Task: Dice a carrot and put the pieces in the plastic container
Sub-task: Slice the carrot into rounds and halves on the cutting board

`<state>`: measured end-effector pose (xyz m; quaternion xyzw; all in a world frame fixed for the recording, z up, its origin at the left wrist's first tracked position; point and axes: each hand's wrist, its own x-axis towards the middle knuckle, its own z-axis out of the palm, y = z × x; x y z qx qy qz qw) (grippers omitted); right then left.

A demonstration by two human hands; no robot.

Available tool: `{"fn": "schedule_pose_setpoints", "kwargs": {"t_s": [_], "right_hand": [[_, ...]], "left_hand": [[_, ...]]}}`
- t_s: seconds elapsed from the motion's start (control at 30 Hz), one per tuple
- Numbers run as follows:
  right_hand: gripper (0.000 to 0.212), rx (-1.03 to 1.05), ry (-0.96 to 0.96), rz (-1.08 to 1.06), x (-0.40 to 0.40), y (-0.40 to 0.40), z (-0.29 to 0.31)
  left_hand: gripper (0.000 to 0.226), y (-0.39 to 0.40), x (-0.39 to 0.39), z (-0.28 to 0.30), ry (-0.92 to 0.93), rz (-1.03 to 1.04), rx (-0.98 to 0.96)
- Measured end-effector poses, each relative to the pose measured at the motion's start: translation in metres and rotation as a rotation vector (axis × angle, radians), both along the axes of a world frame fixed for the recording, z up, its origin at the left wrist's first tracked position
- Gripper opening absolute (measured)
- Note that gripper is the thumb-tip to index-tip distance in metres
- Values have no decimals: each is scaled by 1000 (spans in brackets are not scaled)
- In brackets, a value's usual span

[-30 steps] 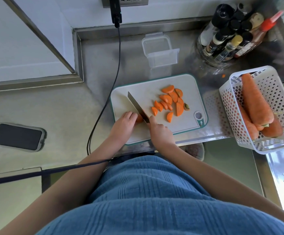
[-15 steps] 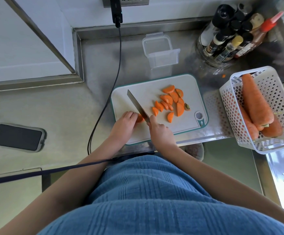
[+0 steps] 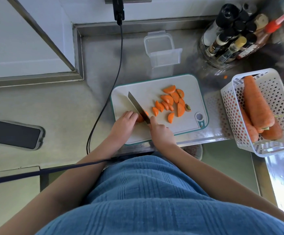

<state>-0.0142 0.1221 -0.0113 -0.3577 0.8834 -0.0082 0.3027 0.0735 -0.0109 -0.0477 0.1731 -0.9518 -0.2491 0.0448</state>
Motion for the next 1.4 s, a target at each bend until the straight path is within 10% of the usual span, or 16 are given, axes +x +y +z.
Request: {"fn": "schedule_pose_setpoints", "kwargs": {"t_s": [1.4], "right_hand": [[32, -116, 55, -67, -3, 0, 15]], "left_hand": [[17, 3, 0, 0, 58, 13, -13]]}}
